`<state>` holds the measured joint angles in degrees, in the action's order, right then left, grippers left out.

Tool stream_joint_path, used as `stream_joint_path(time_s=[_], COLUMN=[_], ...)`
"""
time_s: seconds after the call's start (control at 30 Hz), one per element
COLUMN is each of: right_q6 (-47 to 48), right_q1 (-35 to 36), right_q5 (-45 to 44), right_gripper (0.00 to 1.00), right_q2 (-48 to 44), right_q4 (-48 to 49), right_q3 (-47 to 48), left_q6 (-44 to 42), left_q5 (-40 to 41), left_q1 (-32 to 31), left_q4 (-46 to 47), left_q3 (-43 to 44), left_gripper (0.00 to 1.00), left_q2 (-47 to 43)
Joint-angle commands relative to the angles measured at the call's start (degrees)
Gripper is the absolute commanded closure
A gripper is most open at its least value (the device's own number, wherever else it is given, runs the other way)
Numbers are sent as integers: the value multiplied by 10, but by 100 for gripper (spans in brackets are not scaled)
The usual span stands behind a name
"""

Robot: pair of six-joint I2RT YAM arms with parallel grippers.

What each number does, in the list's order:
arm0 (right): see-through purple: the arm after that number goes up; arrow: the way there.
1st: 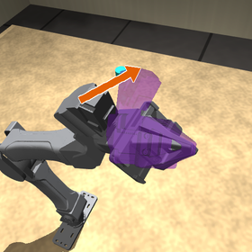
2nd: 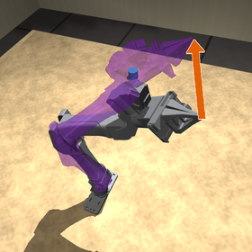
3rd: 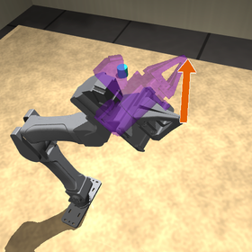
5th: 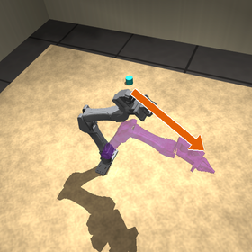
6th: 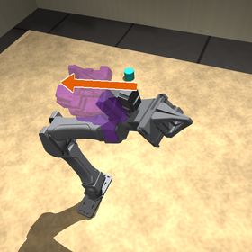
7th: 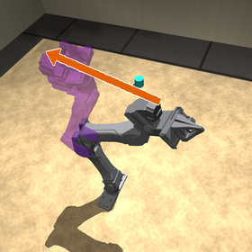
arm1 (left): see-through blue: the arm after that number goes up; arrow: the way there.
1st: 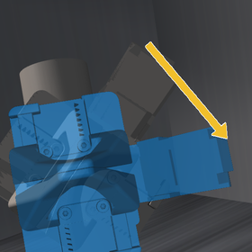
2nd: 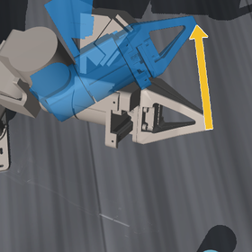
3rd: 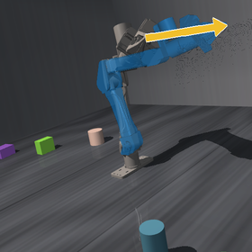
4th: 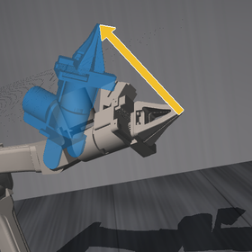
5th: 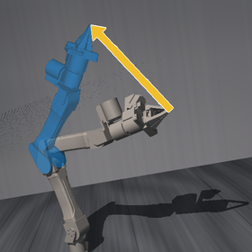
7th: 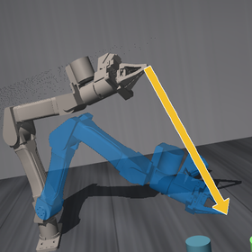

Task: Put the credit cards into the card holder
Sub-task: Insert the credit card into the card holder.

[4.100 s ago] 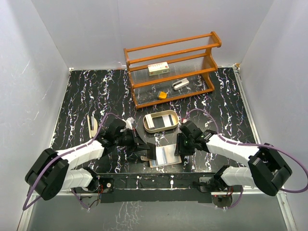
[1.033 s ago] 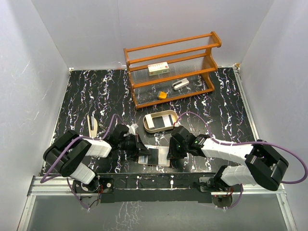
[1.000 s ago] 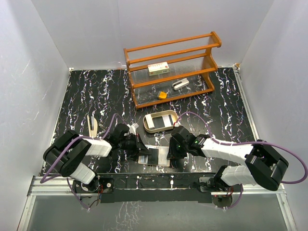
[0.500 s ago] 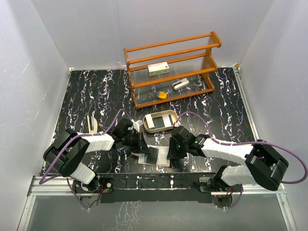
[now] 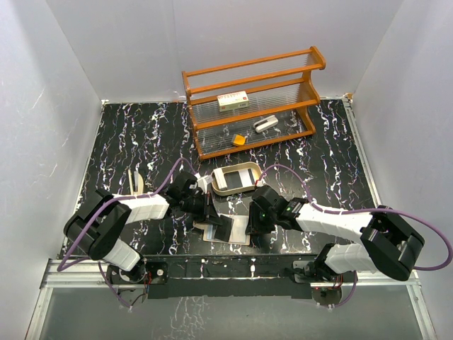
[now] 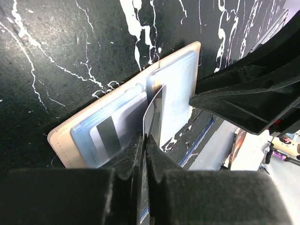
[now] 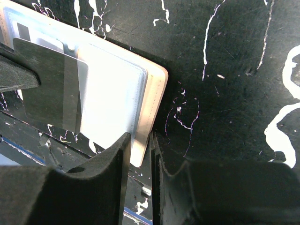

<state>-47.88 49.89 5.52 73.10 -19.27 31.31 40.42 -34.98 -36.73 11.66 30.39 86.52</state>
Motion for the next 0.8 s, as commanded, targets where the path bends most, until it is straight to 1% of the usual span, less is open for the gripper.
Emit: stream_joint_path(time_s=[0.0,0.2,0.3,0.43,0.77], right_q6=[13,14,12,4,-29], right_q1=[5,4,5,6,5], right_q5=[-21,-20,-20,-20,-23], right_gripper=[79,79,79,79,80], right_q2=[-3,-5,-4,-5,-13], right_q4=[5,5,5,11,42], right_q3=[3,4,3,-3,-17], left_q6=[-20,-35,-24,11,130], left_q5=[0,-15,-18,-8,31], left_q1=[-2,-2,-2,-2,-3], left_q4=[14,27,39,74,208], left_q3=[-4,-2,-2,-17,-86], left_gripper=[100,100,100,100,100], left_q2=[7,19,23,19,14])
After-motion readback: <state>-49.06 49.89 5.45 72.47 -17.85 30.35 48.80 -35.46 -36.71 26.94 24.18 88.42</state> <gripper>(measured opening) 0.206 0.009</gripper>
